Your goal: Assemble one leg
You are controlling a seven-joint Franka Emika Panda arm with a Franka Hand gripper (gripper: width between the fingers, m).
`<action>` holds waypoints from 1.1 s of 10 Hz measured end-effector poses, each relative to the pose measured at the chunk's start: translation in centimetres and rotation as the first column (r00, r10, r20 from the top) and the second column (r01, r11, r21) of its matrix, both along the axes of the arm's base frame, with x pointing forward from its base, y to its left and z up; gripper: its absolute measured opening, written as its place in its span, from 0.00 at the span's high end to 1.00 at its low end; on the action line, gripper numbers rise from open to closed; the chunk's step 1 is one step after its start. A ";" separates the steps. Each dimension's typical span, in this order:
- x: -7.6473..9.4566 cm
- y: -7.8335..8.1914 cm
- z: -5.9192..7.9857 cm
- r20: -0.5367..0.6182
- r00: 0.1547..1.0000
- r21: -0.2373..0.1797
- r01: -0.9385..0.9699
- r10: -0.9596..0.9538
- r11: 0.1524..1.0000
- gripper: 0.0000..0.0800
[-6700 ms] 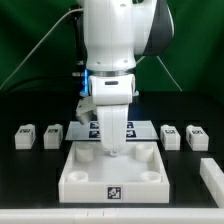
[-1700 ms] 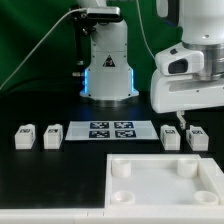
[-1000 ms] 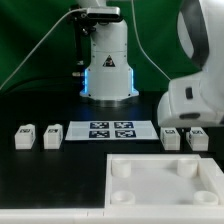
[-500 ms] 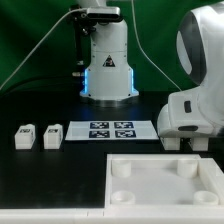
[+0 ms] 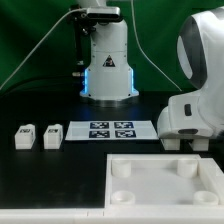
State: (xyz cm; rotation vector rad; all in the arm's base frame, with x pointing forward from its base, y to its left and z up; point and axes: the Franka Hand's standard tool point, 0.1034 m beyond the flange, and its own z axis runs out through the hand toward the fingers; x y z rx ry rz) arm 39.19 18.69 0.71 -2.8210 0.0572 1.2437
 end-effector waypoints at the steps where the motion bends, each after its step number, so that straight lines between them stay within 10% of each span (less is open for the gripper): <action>1: 0.0 0.0 0.0 0.000 1.000 0.000 0.000 0.000 1.000 0.52; 11: 0.1 0.0 0.0 0.002 1.000 0.003 -0.003 0.003 1.000 0.63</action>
Offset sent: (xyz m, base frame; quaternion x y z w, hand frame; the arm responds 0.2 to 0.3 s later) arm 0.0000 0.0000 0.0000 0.0000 0.0000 0.0000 1.0000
